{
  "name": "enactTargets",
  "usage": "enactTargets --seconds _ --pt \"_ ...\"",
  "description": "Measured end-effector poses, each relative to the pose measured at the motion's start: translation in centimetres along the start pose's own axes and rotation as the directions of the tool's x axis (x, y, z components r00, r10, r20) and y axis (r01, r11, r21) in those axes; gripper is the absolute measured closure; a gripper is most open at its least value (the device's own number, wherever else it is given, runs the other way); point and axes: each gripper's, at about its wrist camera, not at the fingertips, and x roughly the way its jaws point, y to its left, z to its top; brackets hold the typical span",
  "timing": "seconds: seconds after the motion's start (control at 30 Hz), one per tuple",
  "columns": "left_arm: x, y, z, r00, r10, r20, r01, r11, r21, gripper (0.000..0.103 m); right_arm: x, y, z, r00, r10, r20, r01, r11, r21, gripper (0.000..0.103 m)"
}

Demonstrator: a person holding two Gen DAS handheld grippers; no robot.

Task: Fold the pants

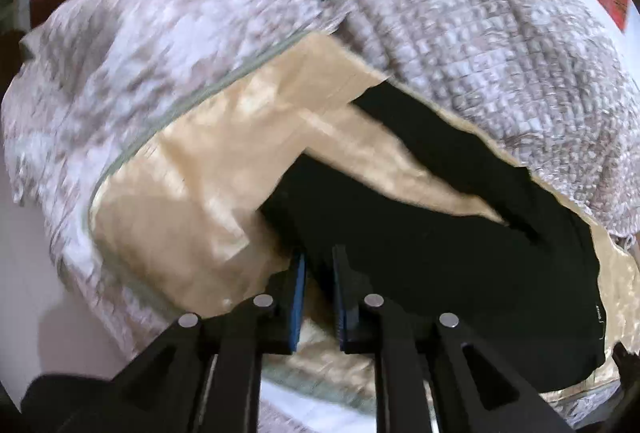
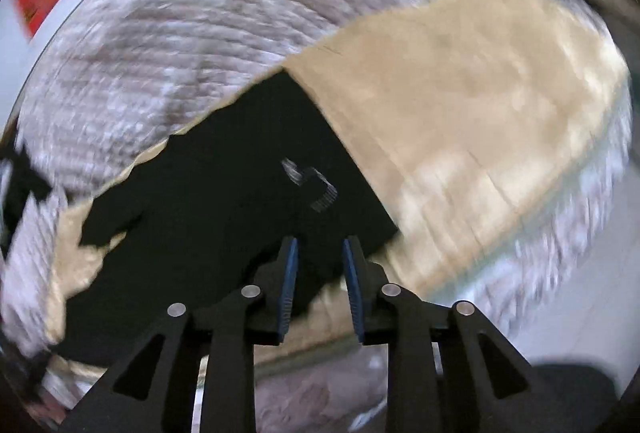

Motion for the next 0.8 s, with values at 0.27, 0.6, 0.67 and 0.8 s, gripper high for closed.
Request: enactTargets --seconds 0.27,0.6,0.67,0.8 --pt "-0.5 0.4 2.8 0.992 0.083 0.098 -0.079 0.996 -0.044 0.062 6.2 0.9 -0.7 0.990 -0.055 -0.128 0.040 0.992 -0.120 0.079" --pt "5.9 -4.9 2.9 0.995 -0.058 -0.087 0.069 0.988 0.136 0.062 7.1 2.5 1.9 0.996 -0.071 -0.062 0.060 0.984 -0.167 0.079" --pt "7.2 -4.9 2.4 0.996 -0.012 -0.092 0.027 0.987 0.160 0.062 8.3 2.5 2.3 0.993 -0.088 -0.072 0.074 0.981 -0.177 0.079" --pt "7.8 -3.6 1.5 0.995 0.018 -0.096 -0.006 0.992 0.127 0.062 9.4 0.8 2.1 0.990 -0.116 -0.077 0.106 0.987 -0.122 0.079"
